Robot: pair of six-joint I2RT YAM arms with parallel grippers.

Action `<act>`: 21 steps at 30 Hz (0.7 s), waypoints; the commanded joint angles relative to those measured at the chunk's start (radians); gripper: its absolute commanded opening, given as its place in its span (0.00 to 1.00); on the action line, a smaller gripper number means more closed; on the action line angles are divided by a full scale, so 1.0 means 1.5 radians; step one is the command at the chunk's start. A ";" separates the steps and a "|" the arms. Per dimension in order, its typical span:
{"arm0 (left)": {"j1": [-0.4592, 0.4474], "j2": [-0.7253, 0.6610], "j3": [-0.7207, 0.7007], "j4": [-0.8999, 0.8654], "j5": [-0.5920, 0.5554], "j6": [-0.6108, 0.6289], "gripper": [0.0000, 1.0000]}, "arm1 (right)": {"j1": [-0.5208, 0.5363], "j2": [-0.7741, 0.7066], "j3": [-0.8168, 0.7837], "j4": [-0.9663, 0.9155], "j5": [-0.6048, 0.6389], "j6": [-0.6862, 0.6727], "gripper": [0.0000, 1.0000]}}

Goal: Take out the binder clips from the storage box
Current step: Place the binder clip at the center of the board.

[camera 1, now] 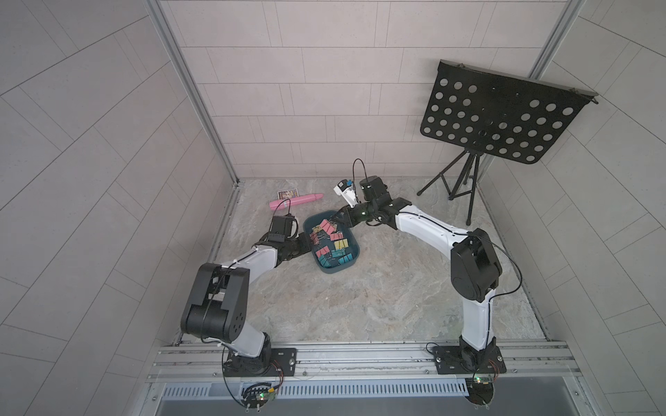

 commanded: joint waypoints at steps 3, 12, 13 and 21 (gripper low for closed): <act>-0.002 0.001 0.011 -0.031 -0.015 0.018 0.30 | -0.043 -0.045 -0.016 0.014 0.009 0.018 0.00; -0.001 0.017 0.019 -0.036 -0.014 0.022 0.29 | -0.145 -0.027 -0.028 0.020 0.027 0.047 0.00; -0.001 0.017 0.019 -0.036 -0.015 0.023 0.29 | -0.155 -0.020 -0.026 0.021 0.028 0.050 0.00; -0.001 0.019 0.019 -0.039 -0.015 0.024 0.29 | -0.194 0.058 0.021 -0.003 0.023 0.062 0.00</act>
